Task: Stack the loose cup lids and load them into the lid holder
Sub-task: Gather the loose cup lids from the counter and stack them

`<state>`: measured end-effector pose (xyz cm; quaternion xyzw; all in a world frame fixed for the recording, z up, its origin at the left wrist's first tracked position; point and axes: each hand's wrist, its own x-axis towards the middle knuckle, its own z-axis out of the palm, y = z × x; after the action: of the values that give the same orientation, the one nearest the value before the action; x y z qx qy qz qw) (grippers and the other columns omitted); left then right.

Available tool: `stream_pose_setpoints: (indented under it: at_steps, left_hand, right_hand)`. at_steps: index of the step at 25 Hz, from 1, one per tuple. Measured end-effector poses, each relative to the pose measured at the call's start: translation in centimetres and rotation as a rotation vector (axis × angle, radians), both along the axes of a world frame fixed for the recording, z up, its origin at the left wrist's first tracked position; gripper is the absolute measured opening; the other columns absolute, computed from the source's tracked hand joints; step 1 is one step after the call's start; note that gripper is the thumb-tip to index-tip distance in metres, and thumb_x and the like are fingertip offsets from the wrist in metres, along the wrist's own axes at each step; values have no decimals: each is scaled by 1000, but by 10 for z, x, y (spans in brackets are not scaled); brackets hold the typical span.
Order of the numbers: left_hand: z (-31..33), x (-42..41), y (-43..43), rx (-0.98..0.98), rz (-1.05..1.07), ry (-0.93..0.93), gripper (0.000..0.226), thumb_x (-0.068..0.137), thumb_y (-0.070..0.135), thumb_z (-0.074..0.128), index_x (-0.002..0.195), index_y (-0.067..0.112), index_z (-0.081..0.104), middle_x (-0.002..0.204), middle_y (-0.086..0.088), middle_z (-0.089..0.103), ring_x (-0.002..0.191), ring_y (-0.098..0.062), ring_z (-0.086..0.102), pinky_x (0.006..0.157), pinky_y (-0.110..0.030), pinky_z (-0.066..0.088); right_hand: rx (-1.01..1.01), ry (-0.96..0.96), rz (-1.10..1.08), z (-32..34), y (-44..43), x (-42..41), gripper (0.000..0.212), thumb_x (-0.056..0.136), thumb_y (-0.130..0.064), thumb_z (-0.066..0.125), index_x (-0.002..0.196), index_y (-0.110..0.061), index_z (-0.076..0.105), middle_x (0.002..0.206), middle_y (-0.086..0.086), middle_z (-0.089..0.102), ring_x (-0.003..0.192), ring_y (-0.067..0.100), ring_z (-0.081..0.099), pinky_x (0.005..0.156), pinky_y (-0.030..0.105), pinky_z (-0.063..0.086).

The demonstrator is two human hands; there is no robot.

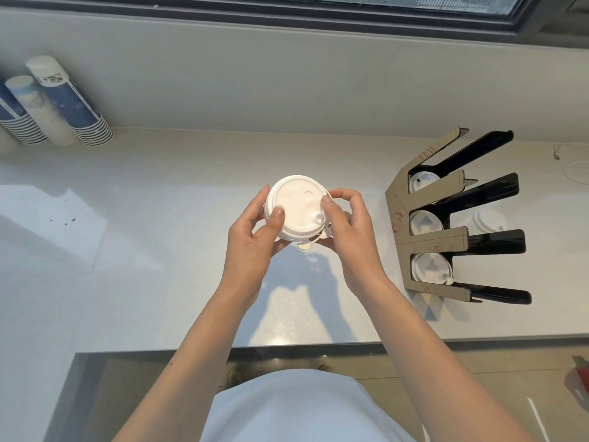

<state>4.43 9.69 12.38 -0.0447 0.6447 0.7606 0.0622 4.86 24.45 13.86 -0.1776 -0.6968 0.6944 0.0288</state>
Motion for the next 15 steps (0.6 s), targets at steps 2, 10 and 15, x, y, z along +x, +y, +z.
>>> stream_pose_setpoints:
  at_steps: [2, 10, 15]
  left_hand:
    - [0, -1, -1, -1, -5, 8, 49, 100, 29, 58, 148, 21, 52, 145, -7, 58, 126, -21, 63, 94, -41, 60]
    - [2, -8, 1, 27, 18, -4, 42, 106, 32, 46, 144, 18, 55, 143, -4, 60, 129, -26, 60, 89, -41, 62]
    - [2, -10, 3, 34, 48, 1, 40, 107, 36, 42, 137, 19, 61, 138, -7, 63, 127, -30, 62, 81, -38, 64]
  right_hand:
    - [-2, 3, 30, 2, 3, 0, 18, 95, -32, 59, 111, -25, 57, 87, 6, 69, 78, 13, 68, 83, 47, 61]
    - [0, 34, 96, 10, 10, 4, 27, 93, -24, 64, 119, -26, 59, 89, 7, 67, 74, 4, 69, 75, 29, 60]
    - [59, 40, 128, 12, 11, 8, 36, 90, -23, 68, 124, -27, 56, 96, 5, 67, 81, 7, 73, 84, 37, 61]
